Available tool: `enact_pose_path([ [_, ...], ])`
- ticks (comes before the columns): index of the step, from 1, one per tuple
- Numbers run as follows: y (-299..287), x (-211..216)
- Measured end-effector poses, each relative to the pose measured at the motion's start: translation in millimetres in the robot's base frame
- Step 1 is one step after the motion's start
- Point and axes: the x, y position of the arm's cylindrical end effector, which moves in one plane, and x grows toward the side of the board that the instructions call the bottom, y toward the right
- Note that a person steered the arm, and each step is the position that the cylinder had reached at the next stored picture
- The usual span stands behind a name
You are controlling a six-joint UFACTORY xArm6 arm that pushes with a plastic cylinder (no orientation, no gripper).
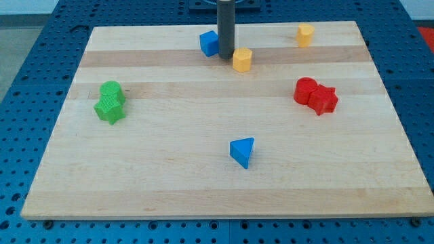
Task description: Move the yellow hexagon to the yellow heart
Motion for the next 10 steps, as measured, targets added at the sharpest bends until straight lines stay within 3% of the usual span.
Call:
enact_pose_path([
  [3,7,4],
  [4,-11,34],
  [5,7,38],
  [7,53,-11],
  [10,52,4],
])
